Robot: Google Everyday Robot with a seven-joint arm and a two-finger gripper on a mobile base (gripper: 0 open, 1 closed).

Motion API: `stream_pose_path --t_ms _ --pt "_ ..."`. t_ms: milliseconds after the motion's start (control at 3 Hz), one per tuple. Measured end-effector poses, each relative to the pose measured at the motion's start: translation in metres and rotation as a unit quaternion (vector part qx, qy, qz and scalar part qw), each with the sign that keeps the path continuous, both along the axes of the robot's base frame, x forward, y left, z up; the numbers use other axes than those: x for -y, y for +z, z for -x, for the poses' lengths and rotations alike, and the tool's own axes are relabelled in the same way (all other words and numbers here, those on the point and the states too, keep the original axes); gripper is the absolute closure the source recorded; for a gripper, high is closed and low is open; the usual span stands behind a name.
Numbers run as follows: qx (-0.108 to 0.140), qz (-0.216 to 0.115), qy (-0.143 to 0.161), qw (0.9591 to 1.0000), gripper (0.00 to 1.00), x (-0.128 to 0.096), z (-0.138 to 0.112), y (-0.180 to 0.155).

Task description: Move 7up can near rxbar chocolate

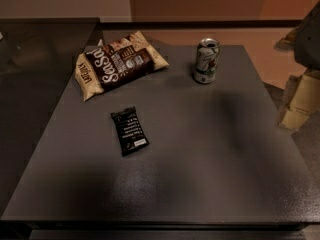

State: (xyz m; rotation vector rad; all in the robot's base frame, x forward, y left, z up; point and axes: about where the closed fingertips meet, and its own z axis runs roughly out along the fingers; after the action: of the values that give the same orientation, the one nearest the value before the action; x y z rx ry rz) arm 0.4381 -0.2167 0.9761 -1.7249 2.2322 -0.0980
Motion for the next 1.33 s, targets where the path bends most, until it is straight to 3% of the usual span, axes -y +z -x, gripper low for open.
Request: stream_pose_path --t_ms 667,1333 --pt "0.0 -0.01 -0.006 0.9999 0.0 -0.001 -0.005 -0.003" --pt "0.003 -0.082 -0.014 0.9966 0.0 -0.014 -0.042 -0.027"
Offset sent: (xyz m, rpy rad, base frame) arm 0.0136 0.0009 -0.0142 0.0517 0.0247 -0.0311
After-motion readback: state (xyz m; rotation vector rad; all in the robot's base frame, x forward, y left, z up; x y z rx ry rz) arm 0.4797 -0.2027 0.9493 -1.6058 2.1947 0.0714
